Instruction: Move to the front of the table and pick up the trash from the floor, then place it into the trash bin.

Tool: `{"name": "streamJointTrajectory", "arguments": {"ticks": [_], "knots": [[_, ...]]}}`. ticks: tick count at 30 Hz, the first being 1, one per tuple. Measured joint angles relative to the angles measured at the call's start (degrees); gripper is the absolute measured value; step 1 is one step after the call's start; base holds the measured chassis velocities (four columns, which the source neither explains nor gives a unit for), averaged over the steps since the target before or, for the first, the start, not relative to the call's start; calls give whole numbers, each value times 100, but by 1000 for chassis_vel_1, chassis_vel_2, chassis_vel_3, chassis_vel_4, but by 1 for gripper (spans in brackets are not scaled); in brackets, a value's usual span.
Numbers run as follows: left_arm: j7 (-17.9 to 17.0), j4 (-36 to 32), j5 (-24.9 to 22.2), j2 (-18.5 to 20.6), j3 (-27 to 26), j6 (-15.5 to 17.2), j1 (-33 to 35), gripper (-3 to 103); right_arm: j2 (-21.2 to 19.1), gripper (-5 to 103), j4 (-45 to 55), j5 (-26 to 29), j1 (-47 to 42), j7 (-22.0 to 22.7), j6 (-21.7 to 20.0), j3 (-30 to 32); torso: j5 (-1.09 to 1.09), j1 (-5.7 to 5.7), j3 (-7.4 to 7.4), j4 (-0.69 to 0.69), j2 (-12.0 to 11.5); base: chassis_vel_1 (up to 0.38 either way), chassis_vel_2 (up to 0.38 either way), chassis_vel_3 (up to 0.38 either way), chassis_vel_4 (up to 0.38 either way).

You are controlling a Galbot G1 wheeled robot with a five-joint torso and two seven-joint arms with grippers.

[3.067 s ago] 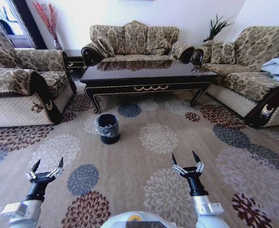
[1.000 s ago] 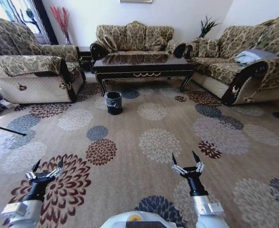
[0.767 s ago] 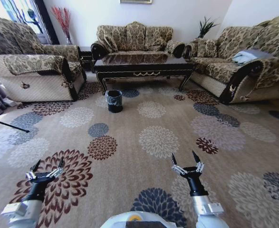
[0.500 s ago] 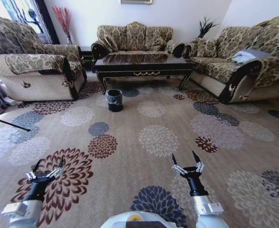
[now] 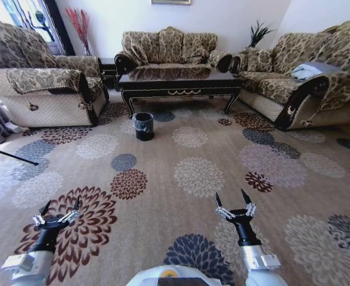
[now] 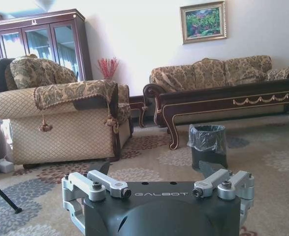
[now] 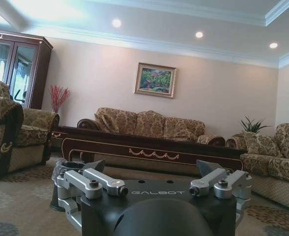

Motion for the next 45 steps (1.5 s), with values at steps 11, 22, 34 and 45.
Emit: {"name": "streamJointTrajectory", "arguments": {"ticks": [11,22,34,45], "knots": [[0,0,0,0,0,0,0,100,0,100,0,0,0,0,0,0,0,24,239,0,267,0,0,0,0],[0,0,0,0,0,0,0,100,0,100,0,0,0,0,0,0,0,65,457,0,525,0,0,0,0],[0,0,0,0,0,0,0,100,0,100,0,0,0,0,0,0,0,117,689,0,809,0,0,0,0],[0,0,0,0,0,0,0,100,0,100,0,0,0,0,0,0,0,179,898,0,1080,0,0,0,0]]}}
